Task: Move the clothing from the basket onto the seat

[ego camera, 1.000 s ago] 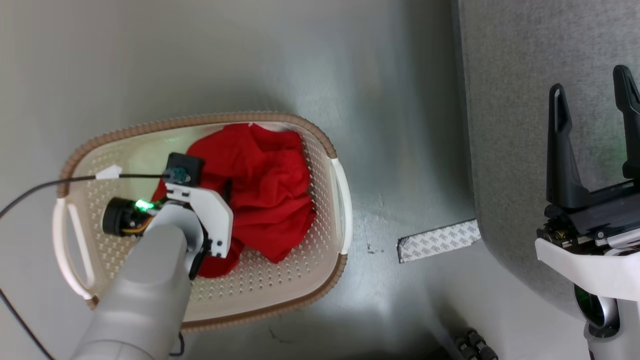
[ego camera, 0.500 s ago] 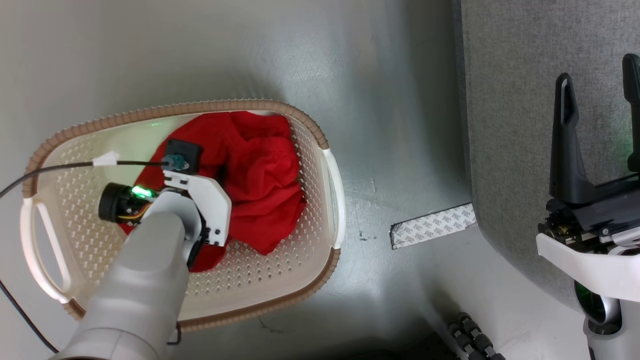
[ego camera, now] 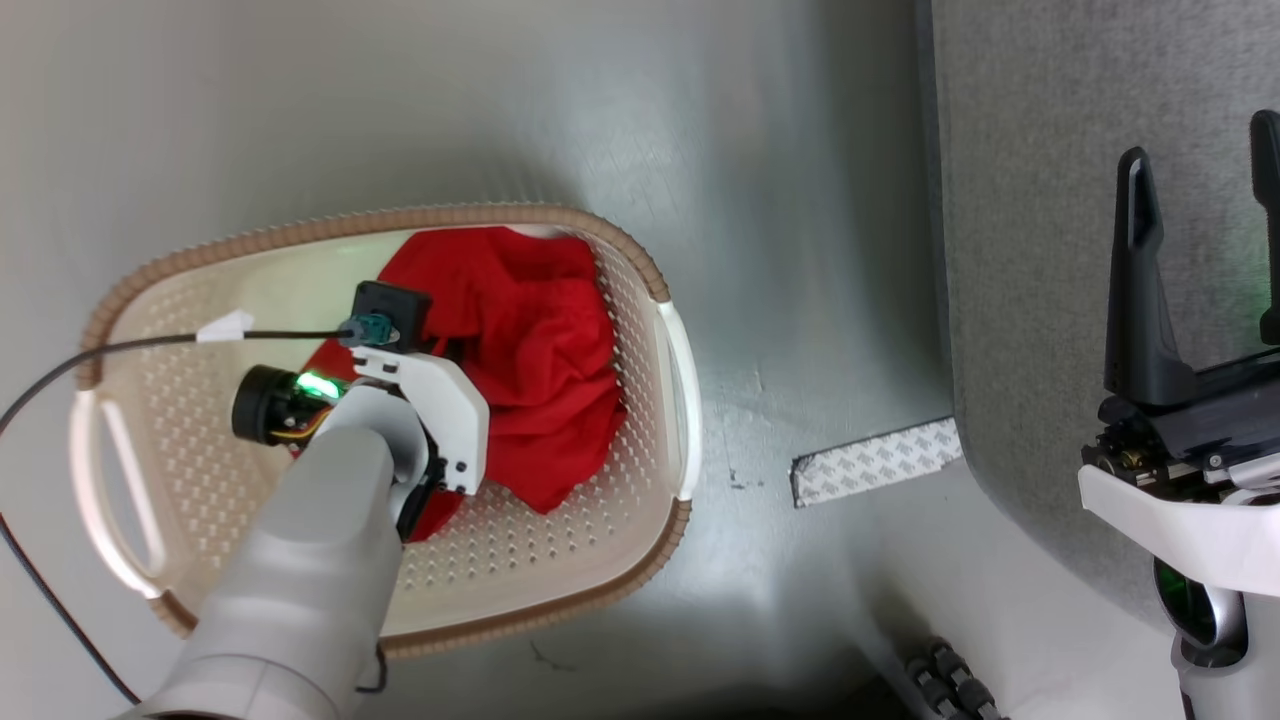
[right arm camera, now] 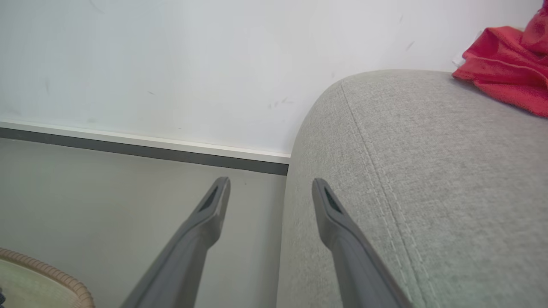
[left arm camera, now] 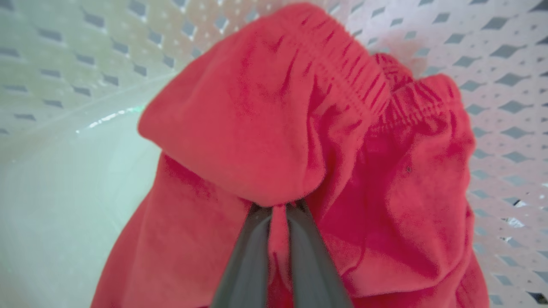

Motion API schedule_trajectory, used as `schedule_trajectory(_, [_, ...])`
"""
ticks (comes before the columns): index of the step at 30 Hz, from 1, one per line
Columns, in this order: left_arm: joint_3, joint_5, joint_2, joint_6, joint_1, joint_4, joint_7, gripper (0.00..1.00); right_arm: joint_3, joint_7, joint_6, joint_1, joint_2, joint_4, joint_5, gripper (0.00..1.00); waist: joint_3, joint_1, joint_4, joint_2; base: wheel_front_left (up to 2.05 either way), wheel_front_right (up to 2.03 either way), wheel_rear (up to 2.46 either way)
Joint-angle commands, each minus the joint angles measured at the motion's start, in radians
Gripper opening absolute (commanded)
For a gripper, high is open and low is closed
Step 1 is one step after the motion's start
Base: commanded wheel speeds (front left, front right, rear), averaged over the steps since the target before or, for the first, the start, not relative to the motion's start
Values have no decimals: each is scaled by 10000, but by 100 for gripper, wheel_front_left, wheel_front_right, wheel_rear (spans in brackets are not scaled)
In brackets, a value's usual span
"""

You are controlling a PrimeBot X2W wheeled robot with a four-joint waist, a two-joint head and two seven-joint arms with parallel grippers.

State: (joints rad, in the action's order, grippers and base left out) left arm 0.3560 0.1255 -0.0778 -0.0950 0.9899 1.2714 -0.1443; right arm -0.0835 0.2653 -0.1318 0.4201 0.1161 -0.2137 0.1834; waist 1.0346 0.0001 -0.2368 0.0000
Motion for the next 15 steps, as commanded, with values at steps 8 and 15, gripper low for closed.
schedule_trajectory(8, [-163, 806, 169, -274, -474, -123, -786, 0, 145, -13, 22, -182, 54, 392, 79, 100, -1265, -1, 390, 0, 0, 0, 0])
schedule_trajectory(15, [-195, 1573, 234, -359, -1355, -746, -1137, 0, 286, -13, 22, -541, 148, 808, 165, 100, -2556, -1, 666, 0, 0, 0, 0])
